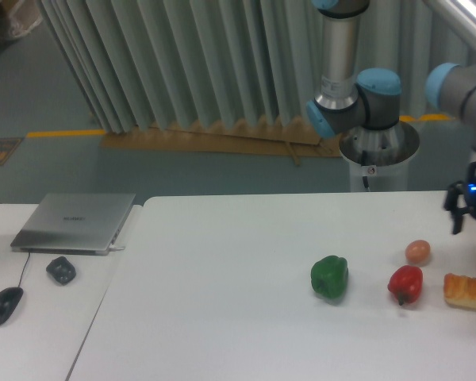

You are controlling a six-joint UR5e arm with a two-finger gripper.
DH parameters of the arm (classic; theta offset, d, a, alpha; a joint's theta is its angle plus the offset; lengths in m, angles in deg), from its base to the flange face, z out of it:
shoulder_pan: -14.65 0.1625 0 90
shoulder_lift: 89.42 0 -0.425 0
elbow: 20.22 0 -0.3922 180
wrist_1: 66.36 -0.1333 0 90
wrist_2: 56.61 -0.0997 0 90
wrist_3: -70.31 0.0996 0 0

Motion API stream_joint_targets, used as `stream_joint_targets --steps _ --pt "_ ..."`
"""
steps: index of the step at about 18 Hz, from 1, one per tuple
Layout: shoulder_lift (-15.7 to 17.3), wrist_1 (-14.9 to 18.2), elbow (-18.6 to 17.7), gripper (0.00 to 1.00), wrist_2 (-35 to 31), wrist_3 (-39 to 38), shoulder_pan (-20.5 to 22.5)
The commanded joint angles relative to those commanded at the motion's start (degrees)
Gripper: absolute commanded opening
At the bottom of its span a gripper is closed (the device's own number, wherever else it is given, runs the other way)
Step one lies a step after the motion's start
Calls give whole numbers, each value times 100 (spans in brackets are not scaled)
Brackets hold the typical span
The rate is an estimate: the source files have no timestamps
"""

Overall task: Place the red peppers in a basket
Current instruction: 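Move the gripper over the red bell pepper and lower it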

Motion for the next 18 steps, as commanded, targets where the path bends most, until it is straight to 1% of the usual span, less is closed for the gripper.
stream_joint_targets --steps 2,3,7,8,9,11,13,14,15,18 --pt "79 -254 -237 100 -9 -732 -194" --pt "149 -447 -421 100 -18 -1118 -273" --pt "342 -493 -703 100 -53 -1910 -300" --pt "343 -519 -756 100 -88 -2008 -309" --pt "282 -537 -800 100 -105 -2044 -344" --pt "89 -677 -810 100 -158 -2097 -397" --pt "-262 -818 -748 100 -578 -2211 -633" --pt "-351 -870 -731 100 -667 -2229 -695" --pt "-421 -906 -722 100 -694 -2229 -696" --pt "-439 -906 -713 100 -694 -2194 -687"
